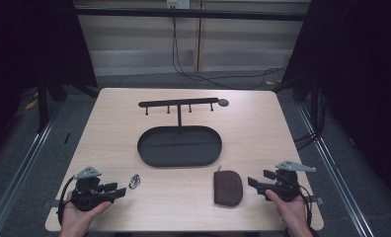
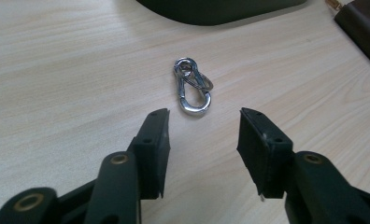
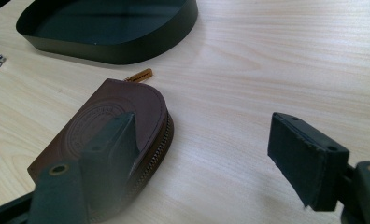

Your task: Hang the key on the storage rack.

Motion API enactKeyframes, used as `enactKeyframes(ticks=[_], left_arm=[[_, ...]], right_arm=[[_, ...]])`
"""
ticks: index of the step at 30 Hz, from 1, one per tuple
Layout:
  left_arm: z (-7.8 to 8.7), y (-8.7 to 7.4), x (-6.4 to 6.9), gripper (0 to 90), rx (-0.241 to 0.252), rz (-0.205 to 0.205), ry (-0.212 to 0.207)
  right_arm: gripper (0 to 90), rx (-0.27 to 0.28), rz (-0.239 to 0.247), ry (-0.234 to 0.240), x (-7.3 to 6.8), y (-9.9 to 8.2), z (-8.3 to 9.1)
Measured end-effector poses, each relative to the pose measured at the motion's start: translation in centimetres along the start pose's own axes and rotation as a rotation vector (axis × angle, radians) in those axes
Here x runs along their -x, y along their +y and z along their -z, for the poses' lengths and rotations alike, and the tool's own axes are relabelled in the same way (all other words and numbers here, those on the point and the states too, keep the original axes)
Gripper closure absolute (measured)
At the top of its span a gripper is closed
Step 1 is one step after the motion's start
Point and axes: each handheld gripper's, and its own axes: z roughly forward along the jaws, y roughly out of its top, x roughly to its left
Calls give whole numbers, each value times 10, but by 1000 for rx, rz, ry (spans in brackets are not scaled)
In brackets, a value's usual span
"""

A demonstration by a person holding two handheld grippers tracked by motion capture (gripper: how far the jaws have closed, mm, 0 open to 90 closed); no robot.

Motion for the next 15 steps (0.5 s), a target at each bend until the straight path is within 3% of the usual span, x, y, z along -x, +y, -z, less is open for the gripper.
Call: enactKeyframes(ticks=[2,7,11,15], left_arm=[[0,0,1,595,9,-8,-18],[0,1,2,616,19,-22,-61],[-1,3,3,647,3,-7,-59],[0,6,7,620,-16,-40,-49]], right_arm=[[239,1,-2,-2,1,0,0],[239,1,-9,-2,1,0,1],[238,3,-4,-4,0,-1,1],[239,3,-2,-5,0,0,2]])
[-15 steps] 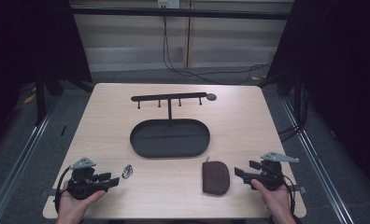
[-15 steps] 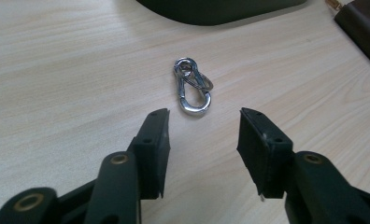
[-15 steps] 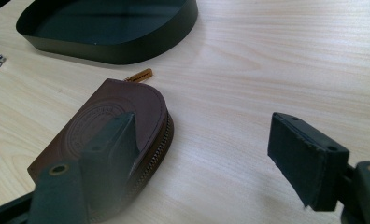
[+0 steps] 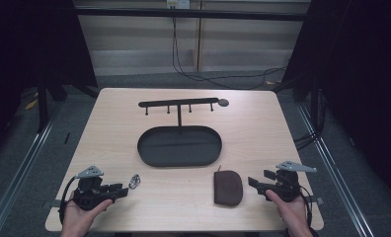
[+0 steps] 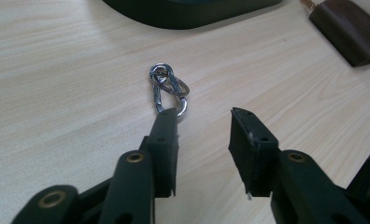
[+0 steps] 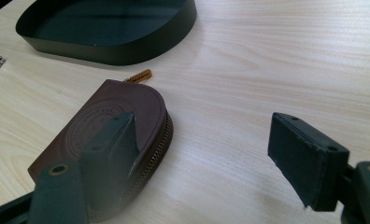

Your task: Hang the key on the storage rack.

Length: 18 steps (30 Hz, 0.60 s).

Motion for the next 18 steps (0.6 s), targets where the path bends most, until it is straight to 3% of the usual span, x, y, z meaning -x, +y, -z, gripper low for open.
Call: enactKeyframes(ticks=[3,7,15,18], left_arm=[[1,4,3,579,-14,-10,26],[2,13,6,575,-19,-27,28],[-4,23,11,562,-85,-67,50],[-9,28,10,471,-109,-54,57]], right_arm=[[238,-3,5,-1,-1,0,0],[239,-2,0,-2,0,0,-1],[239,-2,0,-1,0,0,-1],[239,-5,-1,-2,0,0,-1]])
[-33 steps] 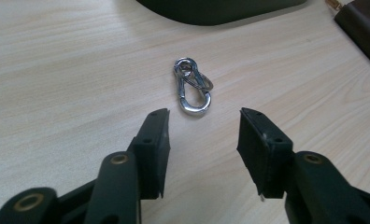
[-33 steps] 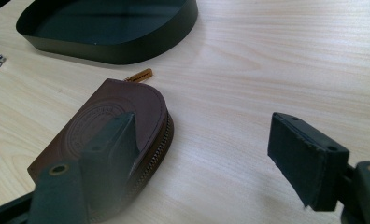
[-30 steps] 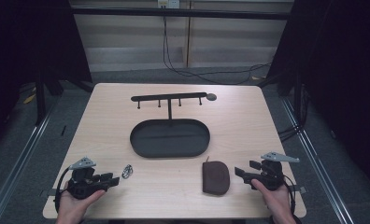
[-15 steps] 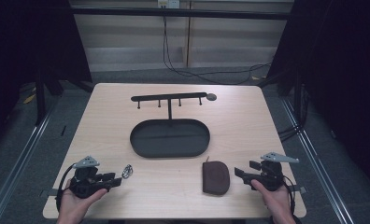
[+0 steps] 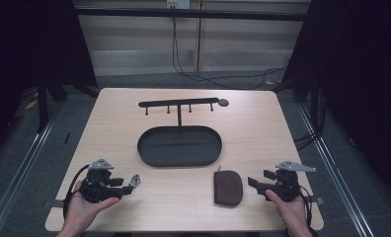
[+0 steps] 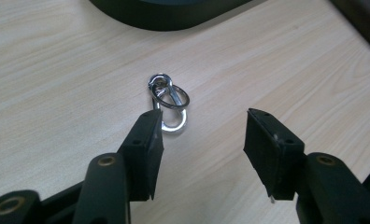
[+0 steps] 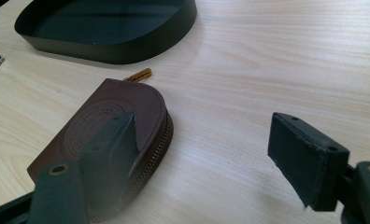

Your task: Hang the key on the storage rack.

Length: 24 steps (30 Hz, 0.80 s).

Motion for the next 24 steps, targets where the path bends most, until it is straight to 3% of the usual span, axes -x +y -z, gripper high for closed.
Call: enactKeyframes(ticks=[5,12,18,22,24], left_arm=[[-1,13,-2,479,-39,2,14],[-6,34,1,470,-115,-34,43],[-17,41,-1,486,-205,-28,73],[-22,49,-6,546,-251,-22,73],[-23,51,-6,563,-250,1,67]], right_arm=[[238,0,1,3,0,0,0],[238,-1,0,4,0,0,0],[238,-4,1,6,0,0,0],[237,-5,1,6,0,0,0],[237,-6,1,7,0,0,0]])
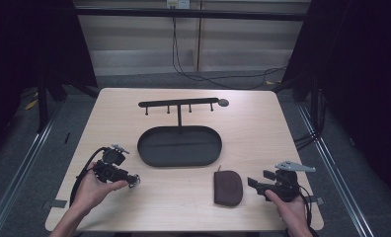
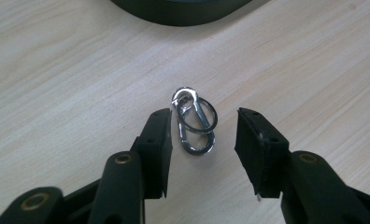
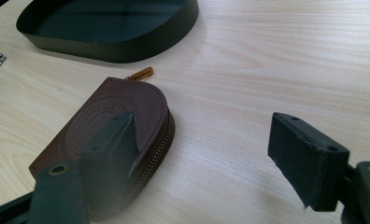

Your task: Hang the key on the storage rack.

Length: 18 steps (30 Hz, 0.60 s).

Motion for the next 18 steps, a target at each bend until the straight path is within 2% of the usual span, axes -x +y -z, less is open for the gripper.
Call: enactKeyframes(ticks=[4,6,8,11,14,18], left_arm=[[-1,7,-3,603,-34,17,-9],[1,10,-3,609,-54,17,0],[1,13,-3,619,-58,25,1],[-1,18,-4,618,-92,20,5],[-6,21,-5,560,-125,22,7],[-15,25,-6,544,-175,25,11]], right_arm=[[237,-1,0,1,0,0,0],[237,-2,-1,1,0,0,0],[237,-3,1,2,0,0,-1],[237,-2,1,2,0,0,-1],[237,-3,1,3,0,0,0],[237,-4,1,4,0,0,-1]])
